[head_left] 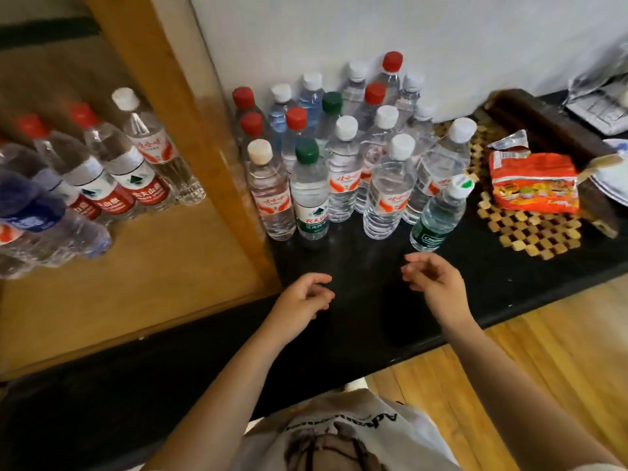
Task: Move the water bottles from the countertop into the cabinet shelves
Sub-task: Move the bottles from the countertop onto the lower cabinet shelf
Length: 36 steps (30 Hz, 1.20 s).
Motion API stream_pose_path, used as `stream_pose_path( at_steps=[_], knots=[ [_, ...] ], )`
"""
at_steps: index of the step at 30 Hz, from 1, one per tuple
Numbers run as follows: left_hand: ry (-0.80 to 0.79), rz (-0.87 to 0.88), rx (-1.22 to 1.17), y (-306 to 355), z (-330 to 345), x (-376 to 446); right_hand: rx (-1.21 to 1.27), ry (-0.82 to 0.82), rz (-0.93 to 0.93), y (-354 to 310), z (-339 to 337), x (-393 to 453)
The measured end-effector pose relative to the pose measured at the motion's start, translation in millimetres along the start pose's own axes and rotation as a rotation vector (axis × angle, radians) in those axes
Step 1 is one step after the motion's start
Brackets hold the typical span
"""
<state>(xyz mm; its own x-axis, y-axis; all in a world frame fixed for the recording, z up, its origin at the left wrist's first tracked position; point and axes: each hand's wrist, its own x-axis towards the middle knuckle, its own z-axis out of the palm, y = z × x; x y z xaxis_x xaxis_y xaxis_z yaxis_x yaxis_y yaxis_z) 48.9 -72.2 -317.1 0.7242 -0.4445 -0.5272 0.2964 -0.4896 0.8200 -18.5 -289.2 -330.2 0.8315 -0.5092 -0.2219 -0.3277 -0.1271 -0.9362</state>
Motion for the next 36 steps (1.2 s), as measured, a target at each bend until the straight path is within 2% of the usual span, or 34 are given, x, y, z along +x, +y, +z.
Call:
stream_pose_path(
  at_steps=[4,7,11,18,23,28,36],
  knots=[
    [0.131,0.072,-0.044,35,35,39,-0.010,0.157,-0.002,5,-31,26],
    [0.256,0.171,-0.021,62,54,68,-0.116,0.213,-0.013,4,-47,49],
    [0.358,0.283,-0.036,91,72,102,-0.188,0.133,0.002,-1,-58,77],
    [0.569,0.284,-0.061,110,92,129,-0.156,-0.009,-0.044,-2,-65,97],
    [0.617,0.285,-0.056,113,96,136,-0.197,-0.056,-0.069,0,-65,102],
    [0.622,0.330,0.063,108,93,136,-0.293,-0.082,-0.068,-1,-67,105],
    [0.483,0.381,0.200,87,76,112,-0.365,-0.128,-0.080,2,-62,80]
  ],
)
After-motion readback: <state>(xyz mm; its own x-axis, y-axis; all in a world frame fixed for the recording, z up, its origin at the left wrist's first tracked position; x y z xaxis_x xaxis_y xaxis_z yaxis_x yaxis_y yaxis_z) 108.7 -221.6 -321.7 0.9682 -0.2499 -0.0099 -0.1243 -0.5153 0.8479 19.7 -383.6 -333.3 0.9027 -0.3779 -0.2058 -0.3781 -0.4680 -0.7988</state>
